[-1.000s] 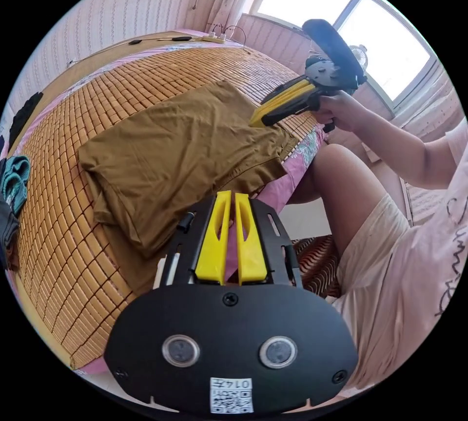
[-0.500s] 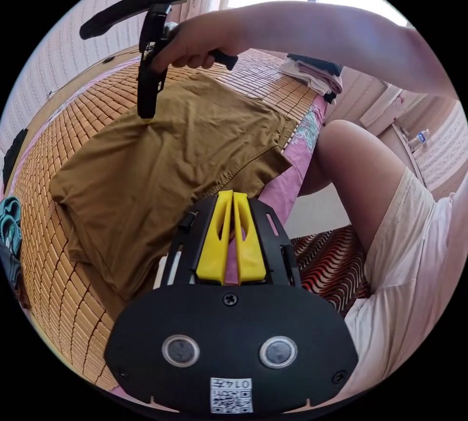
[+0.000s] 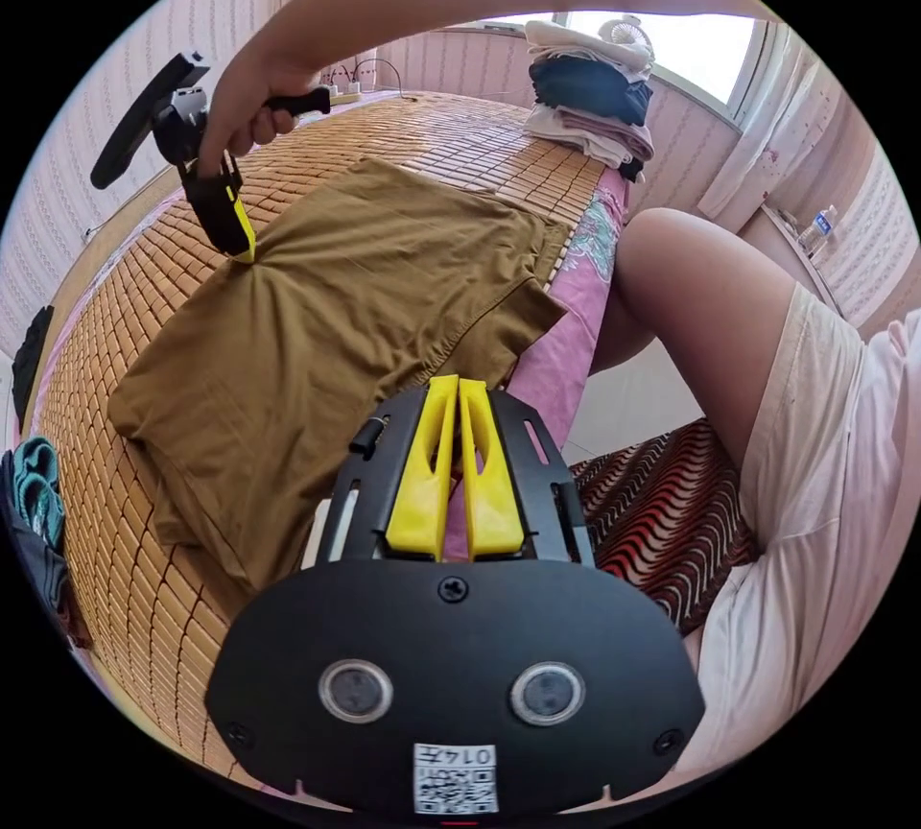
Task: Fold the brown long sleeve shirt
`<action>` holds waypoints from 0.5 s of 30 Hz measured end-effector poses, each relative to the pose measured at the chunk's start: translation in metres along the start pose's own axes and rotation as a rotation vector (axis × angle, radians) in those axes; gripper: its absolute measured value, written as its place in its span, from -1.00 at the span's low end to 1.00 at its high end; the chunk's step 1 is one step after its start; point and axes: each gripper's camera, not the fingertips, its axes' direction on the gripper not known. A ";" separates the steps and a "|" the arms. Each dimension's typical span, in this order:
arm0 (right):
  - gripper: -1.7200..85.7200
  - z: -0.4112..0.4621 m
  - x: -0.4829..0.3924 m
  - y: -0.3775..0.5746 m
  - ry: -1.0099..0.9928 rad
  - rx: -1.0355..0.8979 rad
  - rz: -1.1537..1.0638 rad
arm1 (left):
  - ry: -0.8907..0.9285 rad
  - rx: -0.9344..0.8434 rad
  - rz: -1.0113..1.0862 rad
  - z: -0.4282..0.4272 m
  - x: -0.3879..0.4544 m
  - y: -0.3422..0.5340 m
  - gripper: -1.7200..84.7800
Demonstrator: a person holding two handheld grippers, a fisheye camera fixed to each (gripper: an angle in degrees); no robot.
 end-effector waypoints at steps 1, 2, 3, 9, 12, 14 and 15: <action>-0.97 -0.004 0.003 0.000 0.015 0.011 0.013 | -0.002 0.001 0.004 0.001 0.002 0.002 -0.98; -0.97 -0.007 0.009 -0.002 0.028 0.031 0.044 | -0.003 0.003 0.005 0.001 0.004 0.004 -0.98; -0.97 0.001 0.014 -0.005 0.004 0.009 0.050 | -0.002 0.004 0.004 0.002 0.005 0.005 -0.98; -0.97 -0.005 0.035 0.036 -0.089 0.135 0.125 | -0.024 0.046 0.026 -0.001 0.014 0.020 -0.98; -0.96 -0.023 0.044 0.115 -0.202 0.367 0.210 | 0.000 0.116 0.085 -0.011 0.022 0.027 -0.97; -0.96 -0.020 0.044 0.174 -0.225 0.445 0.276 | 0.074 0.193 0.124 -0.017 0.030 0.029 -0.96; -0.95 -0.011 0.043 0.214 -0.228 0.463 0.337 | 0.086 0.205 0.130 -0.018 0.033 0.029 -0.96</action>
